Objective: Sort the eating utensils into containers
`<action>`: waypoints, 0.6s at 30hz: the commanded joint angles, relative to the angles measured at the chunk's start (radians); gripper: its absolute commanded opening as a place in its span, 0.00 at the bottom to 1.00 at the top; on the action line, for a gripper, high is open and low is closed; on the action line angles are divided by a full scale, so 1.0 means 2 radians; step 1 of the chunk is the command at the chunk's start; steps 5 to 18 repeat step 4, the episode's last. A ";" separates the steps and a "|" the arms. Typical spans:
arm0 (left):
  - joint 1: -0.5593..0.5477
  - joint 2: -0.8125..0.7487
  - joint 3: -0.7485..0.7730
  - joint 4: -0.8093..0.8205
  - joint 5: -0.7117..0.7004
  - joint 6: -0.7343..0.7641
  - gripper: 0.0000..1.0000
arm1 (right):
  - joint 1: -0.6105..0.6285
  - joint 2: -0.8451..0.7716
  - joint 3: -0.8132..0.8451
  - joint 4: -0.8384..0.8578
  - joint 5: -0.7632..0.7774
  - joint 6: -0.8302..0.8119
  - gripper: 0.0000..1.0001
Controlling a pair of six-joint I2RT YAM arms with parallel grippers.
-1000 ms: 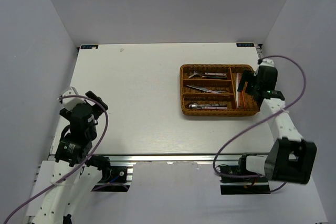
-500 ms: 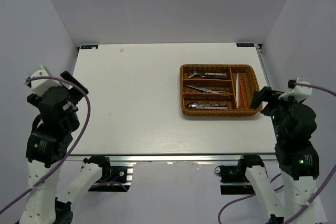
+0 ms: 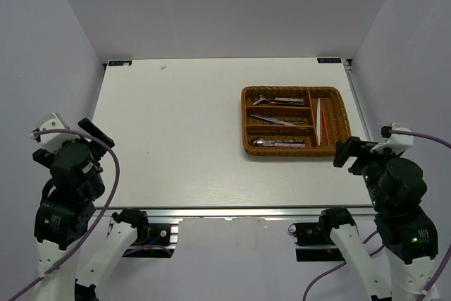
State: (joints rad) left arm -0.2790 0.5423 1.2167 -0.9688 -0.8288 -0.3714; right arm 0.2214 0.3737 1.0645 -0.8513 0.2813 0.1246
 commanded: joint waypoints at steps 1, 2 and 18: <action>-0.002 0.008 -0.009 -0.002 -0.011 0.010 0.98 | 0.004 0.002 -0.005 0.001 0.011 0.004 0.89; -0.002 0.007 -0.011 0.000 -0.011 0.010 0.98 | 0.004 0.002 -0.005 0.002 0.010 0.004 0.89; -0.002 0.005 -0.017 0.003 -0.009 0.010 0.98 | 0.004 0.005 -0.007 0.004 0.007 0.005 0.89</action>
